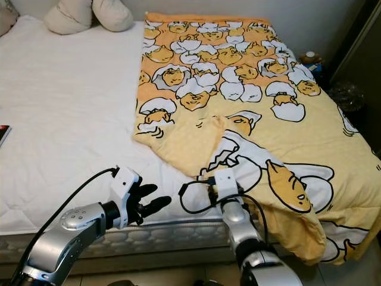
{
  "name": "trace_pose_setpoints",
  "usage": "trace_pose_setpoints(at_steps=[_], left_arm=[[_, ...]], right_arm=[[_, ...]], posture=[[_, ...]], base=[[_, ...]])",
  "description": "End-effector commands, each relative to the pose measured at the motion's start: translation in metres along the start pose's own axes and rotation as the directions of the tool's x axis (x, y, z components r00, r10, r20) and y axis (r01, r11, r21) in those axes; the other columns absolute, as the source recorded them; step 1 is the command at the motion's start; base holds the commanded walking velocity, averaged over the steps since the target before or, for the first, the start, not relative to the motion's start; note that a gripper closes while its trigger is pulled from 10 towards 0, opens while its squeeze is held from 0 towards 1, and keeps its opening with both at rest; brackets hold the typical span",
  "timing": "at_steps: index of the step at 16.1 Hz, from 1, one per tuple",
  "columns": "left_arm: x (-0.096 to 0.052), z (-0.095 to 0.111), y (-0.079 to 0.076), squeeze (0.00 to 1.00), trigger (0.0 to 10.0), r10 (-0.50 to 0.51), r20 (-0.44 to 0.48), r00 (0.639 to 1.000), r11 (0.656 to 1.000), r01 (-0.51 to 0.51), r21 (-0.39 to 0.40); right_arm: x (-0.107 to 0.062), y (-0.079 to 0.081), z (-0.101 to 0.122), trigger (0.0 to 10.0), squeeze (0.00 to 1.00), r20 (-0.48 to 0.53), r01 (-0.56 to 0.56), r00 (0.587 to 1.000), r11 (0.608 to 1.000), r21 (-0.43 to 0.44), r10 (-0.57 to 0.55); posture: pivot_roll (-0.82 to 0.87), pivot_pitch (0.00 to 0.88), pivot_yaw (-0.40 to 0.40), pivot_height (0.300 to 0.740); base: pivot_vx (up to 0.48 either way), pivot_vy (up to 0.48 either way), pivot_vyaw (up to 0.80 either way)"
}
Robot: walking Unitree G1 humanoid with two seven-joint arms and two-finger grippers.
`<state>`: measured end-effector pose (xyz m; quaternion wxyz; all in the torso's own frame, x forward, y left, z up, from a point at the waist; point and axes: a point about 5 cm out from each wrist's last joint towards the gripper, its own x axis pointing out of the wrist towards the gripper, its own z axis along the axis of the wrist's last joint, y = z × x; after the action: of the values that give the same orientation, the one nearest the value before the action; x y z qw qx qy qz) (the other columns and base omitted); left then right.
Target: Clean up the room
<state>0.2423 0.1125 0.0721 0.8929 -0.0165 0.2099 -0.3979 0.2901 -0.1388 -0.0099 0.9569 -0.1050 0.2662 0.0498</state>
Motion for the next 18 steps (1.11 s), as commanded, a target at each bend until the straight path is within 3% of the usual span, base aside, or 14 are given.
trace_pose_setpoints(at_steps=[1, 2, 3, 4, 9, 13, 18], left_arm=[[0.001, 0.001, 0.001, 0.00, 10.0, 0.001, 0.001, 1.000, 1.000, -0.001, 0.006], [0.001, 0.001, 0.000, 0.00, 10.0, 0.002, 0.001, 1.000, 1.000, -0.002, -0.004], [0.002, 0.002, 0.000, 0.00, 10.0, 0.001, 0.000, 1.000, 1.000, -0.001, -0.005], [0.003, 0.001, -0.001, 0.00, 10.0, -0.001, -0.003, 1.000, 1.000, 0.001, -0.005], [0.005, -0.001, -0.002, 0.00, 10.0, -0.003, -0.012, 1.000, 1.000, 0.003, 0.000], [0.007, -0.001, -0.002, 0.00, 10.0, -0.004, -0.015, 1.000, 1.000, 0.004, 0.001], [0.007, -0.005, 0.018, 0.00, 10.0, 0.160, 0.006, 0.987, 0.984, -0.161, 0.075]], right_arm=[[0.000, 0.007, -0.005, 10.0, 0.00, -0.049, -0.041, 0.998, 0.999, -0.006, 0.040], [0.000, 0.013, -0.007, 2.6, 0.00, -0.073, -0.085, 0.994, 0.996, -0.022, 0.083], [0.000, 0.016, -0.007, 0.0, 0.00, -0.076, -0.101, 0.992, 0.994, -0.030, 0.098], [-0.001, 0.023, -0.006, 0.0, 0.00, -0.071, -0.146, 0.987, 0.989, -0.036, 0.143], [-0.003, 0.028, -0.009, 0.0, 0.00, -0.056, -0.199, 0.979, 0.980, -0.015, 0.198], [-0.011, 0.050, -0.010, 0.0, 0.00, -0.004, -0.359, 0.933, 0.933, -0.001, 0.359], [-0.017, 0.058, -0.015, 0.0, 0.00, 0.015, -0.447, 0.894, 0.894, 0.012, 0.447]], posture=[[0.09, 0.014, -0.017, 0.740], [0.09, 0.016, -0.020, 0.740], [0.09, 0.016, -0.020, 0.740], [0.09, 0.016, -0.022, 0.740], [0.08, 0.020, -0.021, 0.740], [0.07, 0.021, -0.022, 0.740], [0.06, 0.020, -0.021, 0.740]], base=[[0.000, 0.000, 0.00], [0.000, 0.000, 0.00], [0.000, 0.000, 0.00], [0.000, 0.000, 0.00], [0.000, 0.000, 0.00], [0.000, 0.000, 0.00], [0.000, 0.000, 0.00]])
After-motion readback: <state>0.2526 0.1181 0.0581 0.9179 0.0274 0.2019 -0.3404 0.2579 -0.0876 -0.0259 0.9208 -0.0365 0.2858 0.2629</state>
